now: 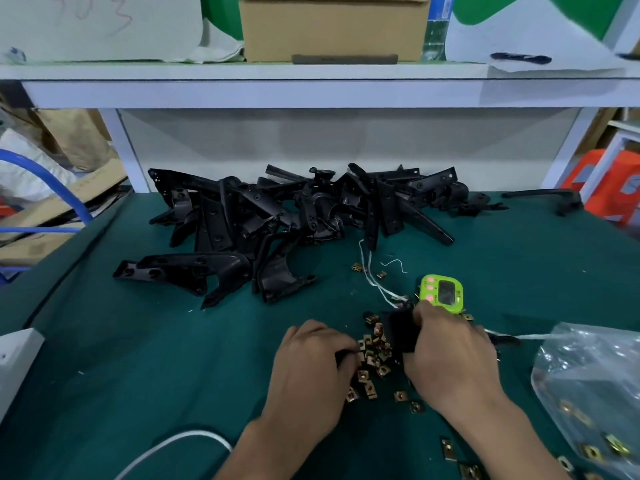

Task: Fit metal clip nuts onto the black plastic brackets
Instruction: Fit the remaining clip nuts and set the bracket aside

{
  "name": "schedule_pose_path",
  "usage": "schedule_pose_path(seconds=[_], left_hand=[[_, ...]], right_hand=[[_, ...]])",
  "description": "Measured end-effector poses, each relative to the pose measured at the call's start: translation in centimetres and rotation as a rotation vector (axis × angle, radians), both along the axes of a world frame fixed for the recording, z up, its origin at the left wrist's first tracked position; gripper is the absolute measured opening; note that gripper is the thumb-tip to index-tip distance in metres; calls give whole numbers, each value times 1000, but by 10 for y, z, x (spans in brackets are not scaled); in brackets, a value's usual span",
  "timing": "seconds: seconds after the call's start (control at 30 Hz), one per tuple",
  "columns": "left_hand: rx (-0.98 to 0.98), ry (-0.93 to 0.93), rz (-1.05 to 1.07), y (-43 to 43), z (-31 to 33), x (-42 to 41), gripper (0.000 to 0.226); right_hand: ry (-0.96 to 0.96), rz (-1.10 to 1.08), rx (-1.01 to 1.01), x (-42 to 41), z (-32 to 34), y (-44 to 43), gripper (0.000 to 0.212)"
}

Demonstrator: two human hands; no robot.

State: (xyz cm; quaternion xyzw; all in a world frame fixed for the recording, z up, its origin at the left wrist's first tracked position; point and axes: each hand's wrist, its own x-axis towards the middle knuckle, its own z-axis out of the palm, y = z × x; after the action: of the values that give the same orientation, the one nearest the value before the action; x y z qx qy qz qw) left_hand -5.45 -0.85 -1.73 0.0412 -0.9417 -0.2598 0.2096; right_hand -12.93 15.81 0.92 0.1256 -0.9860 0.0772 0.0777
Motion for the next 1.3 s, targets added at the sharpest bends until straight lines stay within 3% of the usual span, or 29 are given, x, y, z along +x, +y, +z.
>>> schedule_pose_path(seconds=[0.1,0.17,0.23,0.37,0.57,0.73,0.87,0.93,1.1,1.23,1.3], left_hand=[[200,-35,160,-1,5,0,12],[365,-39,170,-3,6,-2,17],[410,-46,158,-6,9,-1,22],[300,-30,159,-11,10,1,24],[282,-50,127,-11,7,-2,18],[226,-74,114,-10,5,-2,21],[46,-23,73,-10,5,-2,36],[42,-46,12,-7,4,-1,26],[5,-131,0,-4,4,-1,7],[47,-116,-16,-1,5,0,30],[59,-31,39,1,6,2,26]], right_hand=[[10,15,22,-3,-2,1,22],[26,20,40,-4,-2,3,28],[60,27,-25,-5,-1,3,31],[127,125,-262,-2,-2,-3,38],[32,305,-502,9,1,-14,29],[-16,298,-468,6,-8,-11,23],[13,21,-401,-5,-13,0,19],[-5,-33,-367,-8,-12,2,17],[0,-15,-390,-6,-11,-1,27],[-19,33,-371,-4,-13,-2,25],[-26,57,-354,-4,-12,-1,23]])
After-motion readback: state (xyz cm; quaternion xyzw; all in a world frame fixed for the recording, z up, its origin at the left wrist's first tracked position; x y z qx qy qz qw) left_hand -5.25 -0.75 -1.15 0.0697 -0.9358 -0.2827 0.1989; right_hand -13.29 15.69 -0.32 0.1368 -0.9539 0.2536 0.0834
